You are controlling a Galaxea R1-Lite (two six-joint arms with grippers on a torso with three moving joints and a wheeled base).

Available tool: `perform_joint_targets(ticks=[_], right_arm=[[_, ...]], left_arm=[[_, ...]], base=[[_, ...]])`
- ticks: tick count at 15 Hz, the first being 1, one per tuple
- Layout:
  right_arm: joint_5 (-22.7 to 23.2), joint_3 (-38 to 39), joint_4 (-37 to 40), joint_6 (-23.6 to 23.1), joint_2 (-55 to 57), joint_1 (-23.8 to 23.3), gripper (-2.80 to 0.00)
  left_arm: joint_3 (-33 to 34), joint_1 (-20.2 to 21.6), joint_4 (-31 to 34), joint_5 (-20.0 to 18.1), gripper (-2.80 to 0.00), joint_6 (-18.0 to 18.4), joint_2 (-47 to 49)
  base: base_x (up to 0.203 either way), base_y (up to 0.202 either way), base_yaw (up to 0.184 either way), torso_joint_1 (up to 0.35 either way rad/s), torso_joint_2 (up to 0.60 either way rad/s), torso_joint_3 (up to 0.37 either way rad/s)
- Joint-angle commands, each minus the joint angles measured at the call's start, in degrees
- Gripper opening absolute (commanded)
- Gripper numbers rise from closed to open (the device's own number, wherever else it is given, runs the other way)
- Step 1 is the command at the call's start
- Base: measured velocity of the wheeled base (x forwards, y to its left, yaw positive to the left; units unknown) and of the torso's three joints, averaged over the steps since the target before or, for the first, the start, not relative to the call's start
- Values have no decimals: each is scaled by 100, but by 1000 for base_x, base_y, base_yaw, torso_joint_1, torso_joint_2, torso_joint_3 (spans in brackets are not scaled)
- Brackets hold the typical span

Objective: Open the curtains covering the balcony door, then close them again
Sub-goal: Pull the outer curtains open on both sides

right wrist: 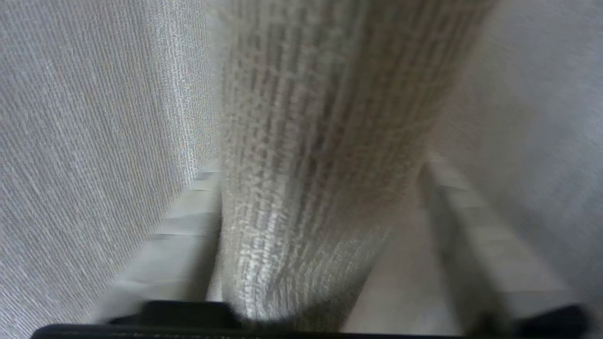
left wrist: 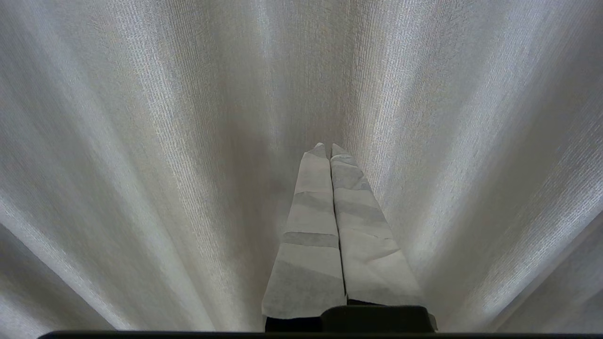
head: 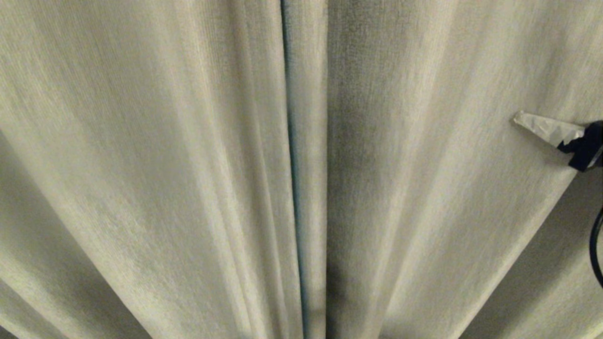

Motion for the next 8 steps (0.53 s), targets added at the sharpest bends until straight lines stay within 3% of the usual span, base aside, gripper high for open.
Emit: perform_joint_targets(ticks=[1,8], right_arm=[[14,-7,-21,3,23,0,-280],[14,-356,-16,382,34,-8,-280]], left_arm=[[-2,1,1,2,-280,0,-2],[-4,1,1,2,-280,0,-2]], base=[[0,0,0,0,0,0],[0,0,0,0,0,0]])
